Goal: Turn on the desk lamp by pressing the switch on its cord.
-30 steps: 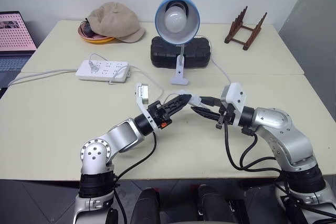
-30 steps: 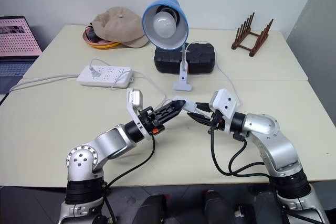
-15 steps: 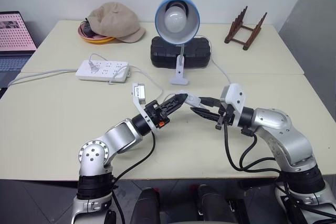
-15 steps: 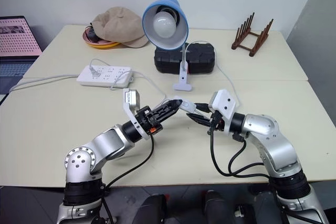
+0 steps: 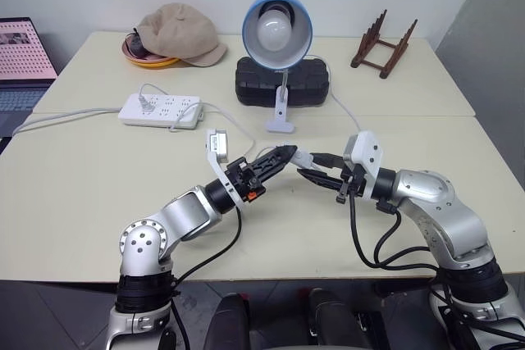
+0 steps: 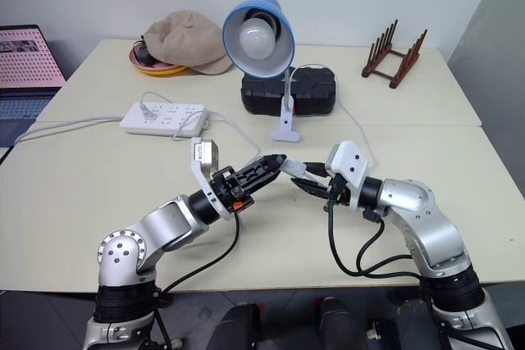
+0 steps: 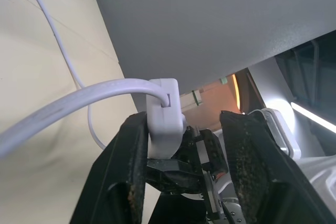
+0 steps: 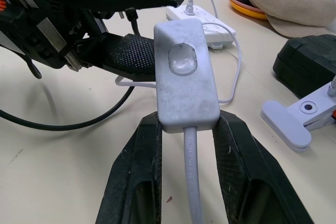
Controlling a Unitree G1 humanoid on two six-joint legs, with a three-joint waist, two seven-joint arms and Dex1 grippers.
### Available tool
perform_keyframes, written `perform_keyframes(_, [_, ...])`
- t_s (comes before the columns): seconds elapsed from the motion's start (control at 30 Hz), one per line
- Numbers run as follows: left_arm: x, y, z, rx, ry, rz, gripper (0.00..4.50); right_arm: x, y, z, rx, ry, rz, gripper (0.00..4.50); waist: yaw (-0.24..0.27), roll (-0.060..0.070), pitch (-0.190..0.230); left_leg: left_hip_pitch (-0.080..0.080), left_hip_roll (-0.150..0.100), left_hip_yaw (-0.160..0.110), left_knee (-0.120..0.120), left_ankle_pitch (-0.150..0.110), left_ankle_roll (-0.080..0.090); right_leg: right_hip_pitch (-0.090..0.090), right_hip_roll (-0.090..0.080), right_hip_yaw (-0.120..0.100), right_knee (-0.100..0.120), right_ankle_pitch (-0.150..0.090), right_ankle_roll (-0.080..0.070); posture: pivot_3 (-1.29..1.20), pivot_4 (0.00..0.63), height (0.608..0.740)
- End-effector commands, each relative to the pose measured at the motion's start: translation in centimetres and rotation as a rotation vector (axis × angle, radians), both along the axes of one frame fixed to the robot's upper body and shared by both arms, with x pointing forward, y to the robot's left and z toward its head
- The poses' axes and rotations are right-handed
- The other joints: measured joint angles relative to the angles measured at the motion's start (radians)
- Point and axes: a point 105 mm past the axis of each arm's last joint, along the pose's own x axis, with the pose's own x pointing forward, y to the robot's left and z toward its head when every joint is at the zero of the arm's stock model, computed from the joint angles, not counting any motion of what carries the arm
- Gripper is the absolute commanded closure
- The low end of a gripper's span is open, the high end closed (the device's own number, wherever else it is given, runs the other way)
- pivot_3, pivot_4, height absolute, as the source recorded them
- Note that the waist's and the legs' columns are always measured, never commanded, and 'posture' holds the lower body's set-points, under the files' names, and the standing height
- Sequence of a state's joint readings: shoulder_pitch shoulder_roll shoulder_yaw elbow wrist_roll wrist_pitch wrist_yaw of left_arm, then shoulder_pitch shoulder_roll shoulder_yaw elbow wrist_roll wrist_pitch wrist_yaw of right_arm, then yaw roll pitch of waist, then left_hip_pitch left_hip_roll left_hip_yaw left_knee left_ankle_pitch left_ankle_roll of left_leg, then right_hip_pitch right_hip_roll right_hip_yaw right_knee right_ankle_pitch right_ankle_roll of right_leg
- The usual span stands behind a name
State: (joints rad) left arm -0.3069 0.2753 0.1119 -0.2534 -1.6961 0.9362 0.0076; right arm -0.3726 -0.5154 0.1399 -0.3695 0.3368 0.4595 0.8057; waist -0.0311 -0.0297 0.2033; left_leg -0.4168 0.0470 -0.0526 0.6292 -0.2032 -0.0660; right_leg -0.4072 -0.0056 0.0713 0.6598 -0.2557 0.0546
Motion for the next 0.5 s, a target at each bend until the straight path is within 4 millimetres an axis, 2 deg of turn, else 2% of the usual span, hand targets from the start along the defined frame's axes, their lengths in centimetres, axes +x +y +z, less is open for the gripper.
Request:
perform_keyframes(0.03, [-0.66, -0.43, 1.01, -0.024, -0.04, -0.037, 2.33, -0.27, 0.14, 0.81, 0.015, -0.03, 0.013, 3.49, 0.0, 0.0, 0.0, 0.0, 0.0, 0.0, 0.0, 0.0, 0.0, 0.0, 0.0, 0.0, 0.0, 0.0, 0.0, 0.0, 0.15, 0.74])
perform_keyframes(0.23, [-0.79, -0.79, 0.94, -0.021, -0.043, -0.055, 2.33, -0.27, 0.2, 0.96, 0.02, -0.035, 0.011, 3.49, 0.0, 0.0, 0.0, 0.0, 0.0, 0.0, 0.0, 0.0, 0.0, 0.0, 0.0, 0.0, 0.0, 0.0, 0.0, 0.0, 0.15, 0.74])
perform_keyframes(0.5, [-0.35, -0.57, 1.24, -0.054, -0.031, -0.033, 3.9, -0.29, 0.04, 0.9, 0.019, -0.034, 0.005, 3.49, 0.0, 0.0, 0.0, 0.0, 0.0, 0.0, 0.0, 0.0, 0.0, 0.0, 0.0, 0.0, 0.0, 0.0, 0.0, 0.0, 0.15, 0.74])
